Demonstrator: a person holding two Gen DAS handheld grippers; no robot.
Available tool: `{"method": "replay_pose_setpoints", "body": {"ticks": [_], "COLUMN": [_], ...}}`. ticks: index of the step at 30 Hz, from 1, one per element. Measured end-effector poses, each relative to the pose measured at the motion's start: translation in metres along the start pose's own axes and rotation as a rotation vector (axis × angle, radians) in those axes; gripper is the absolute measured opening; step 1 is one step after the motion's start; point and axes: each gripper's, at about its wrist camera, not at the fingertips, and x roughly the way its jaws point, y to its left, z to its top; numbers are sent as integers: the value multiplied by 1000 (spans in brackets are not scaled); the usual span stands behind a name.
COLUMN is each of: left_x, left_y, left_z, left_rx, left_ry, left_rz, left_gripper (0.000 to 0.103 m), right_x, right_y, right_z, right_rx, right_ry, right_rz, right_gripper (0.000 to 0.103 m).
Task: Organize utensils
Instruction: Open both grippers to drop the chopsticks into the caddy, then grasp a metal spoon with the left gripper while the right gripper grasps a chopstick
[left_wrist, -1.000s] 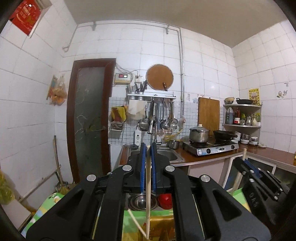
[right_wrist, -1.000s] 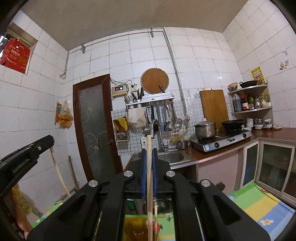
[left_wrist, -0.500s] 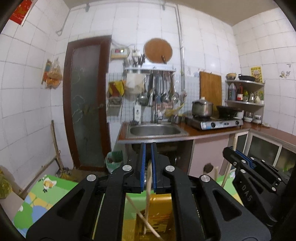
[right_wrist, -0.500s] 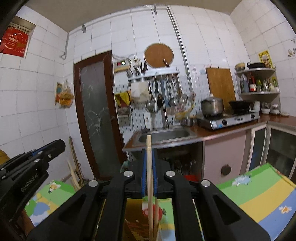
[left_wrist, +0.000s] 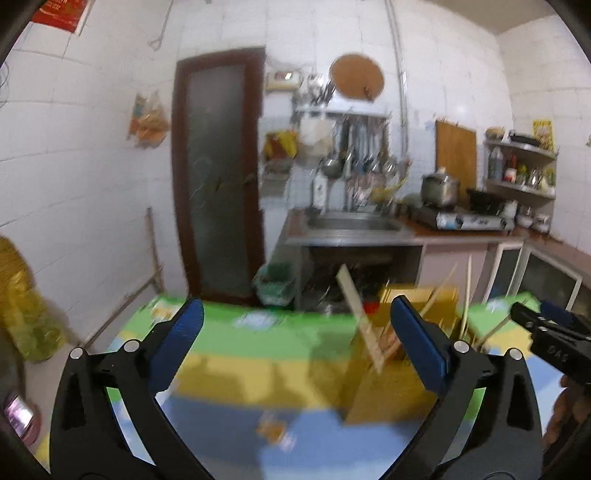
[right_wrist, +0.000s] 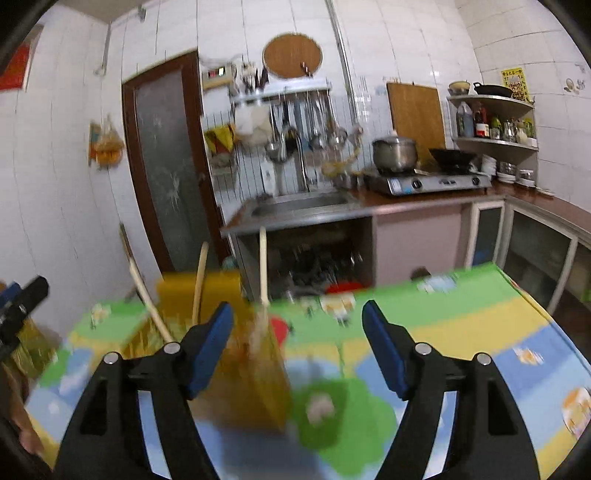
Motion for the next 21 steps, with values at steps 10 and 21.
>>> {"method": "replay_pose_setpoints", "body": {"ticks": [10, 21], "left_x": [-38, -58], "left_y": [20, 13], "left_z": [-112, -159], "left_rx": [63, 174], "left_ry": [304, 386], "left_rz": [-6, 98], "left_gripper": [98, 98], "right_x": [-50, -70], "right_y": [12, 15], "right_z": [-107, -131], "right_rx": [-95, -72], "right_ry": [194, 255], "right_rz": [-30, -65], "right_gripper": [75, 75]}}
